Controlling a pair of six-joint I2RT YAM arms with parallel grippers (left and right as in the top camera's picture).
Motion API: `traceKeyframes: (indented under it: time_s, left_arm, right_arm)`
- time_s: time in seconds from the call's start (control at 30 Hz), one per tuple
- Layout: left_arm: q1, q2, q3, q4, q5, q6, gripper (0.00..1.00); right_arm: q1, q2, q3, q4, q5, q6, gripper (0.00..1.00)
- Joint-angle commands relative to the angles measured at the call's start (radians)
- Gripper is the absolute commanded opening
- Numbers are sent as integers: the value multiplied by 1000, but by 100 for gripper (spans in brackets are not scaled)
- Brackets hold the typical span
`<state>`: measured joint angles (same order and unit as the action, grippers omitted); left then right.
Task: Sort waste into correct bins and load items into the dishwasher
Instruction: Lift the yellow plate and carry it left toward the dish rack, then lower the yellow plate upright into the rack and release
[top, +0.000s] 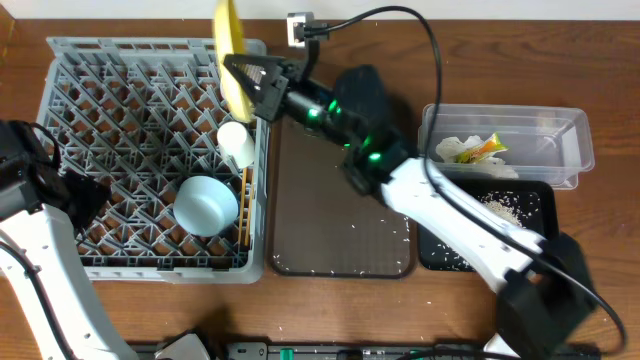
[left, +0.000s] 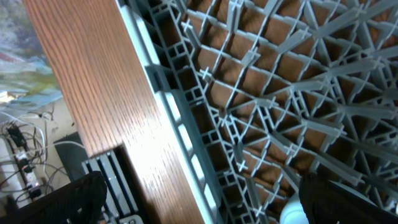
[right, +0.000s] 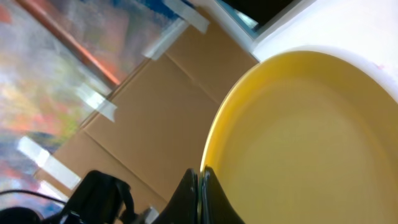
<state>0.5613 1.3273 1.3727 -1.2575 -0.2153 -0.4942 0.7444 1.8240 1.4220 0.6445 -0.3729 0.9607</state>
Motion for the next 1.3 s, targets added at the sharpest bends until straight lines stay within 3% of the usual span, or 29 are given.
traceKeyframes:
  time_s: [0.0, 0.17, 0.33, 0.63, 0.97, 1.27]
  left_arm:
    - [4, -3, 6, -3, -13, -2, 100]
    - [4, -3, 6, -3, -13, -2, 100]
    - [4, -3, 6, -3, -13, -2, 100]
    - [4, -3, 6, -3, -13, -2, 100]
    - [4, -3, 6, -3, -13, -2, 100]
    - [4, -3, 6, -3, -13, -2, 100]
  right_arm:
    - [32, 157, 3, 211, 33, 201, 1]
    - [58, 372, 3, 571, 132, 421, 1]
    - [112, 502, 3, 680, 283, 449, 1]
    - [163, 513, 30, 623, 451, 449, 1]
    - [153, 513, 233, 563, 352, 427, 1]
    - [177, 515, 285, 329, 357, 425, 1]
